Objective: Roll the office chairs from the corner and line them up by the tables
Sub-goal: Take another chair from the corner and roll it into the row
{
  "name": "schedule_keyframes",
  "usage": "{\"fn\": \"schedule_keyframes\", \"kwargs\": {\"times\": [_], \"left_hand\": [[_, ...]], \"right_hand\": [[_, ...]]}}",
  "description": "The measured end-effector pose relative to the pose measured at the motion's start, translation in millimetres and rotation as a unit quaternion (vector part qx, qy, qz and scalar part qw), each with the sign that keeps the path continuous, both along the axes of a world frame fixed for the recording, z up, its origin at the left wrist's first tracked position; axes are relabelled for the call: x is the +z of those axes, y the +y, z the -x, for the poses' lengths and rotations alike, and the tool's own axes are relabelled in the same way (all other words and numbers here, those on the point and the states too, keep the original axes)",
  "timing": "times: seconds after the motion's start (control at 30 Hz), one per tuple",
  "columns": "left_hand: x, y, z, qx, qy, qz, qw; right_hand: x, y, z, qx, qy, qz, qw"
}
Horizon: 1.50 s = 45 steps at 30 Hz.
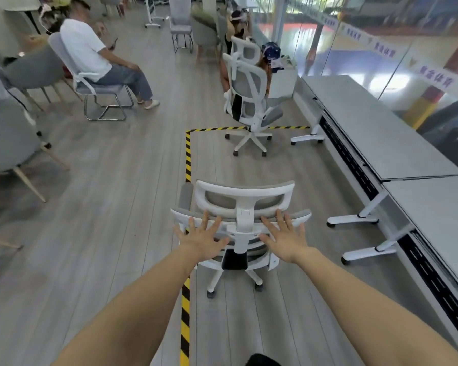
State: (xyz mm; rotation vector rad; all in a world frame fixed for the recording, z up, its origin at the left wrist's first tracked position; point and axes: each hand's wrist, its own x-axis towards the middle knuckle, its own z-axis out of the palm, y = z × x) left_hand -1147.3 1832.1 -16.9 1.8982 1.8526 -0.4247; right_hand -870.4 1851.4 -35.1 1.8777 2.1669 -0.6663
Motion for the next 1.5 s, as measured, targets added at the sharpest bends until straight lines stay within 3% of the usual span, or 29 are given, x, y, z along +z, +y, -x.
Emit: {"fn": "schedule_keyframes", "kwargs": {"times": [0.47, 0.97, 1.23, 1.5], "left_hand": [[5, 400, 23, -0.015, 0.002, -0.004, 1.0], [1, 731, 61, -0.054, -0.009, 0.0, 0.998], [6, 833, 76, -0.074, -0.014, -0.013, 0.997], [-2, 858, 77, -0.08, -0.017, -0.044, 0.996]], "right_hand": [[-13, 397, 20, -0.007, -0.005, -0.042, 0.999], [-10, 706, 57, -0.055, -0.01, -0.034, 0.998], [-6, 801, 76, -0.086, -0.023, -0.027, 0.996], [-5, 825, 76, -0.087, -0.008, -0.021, 0.996]]}}
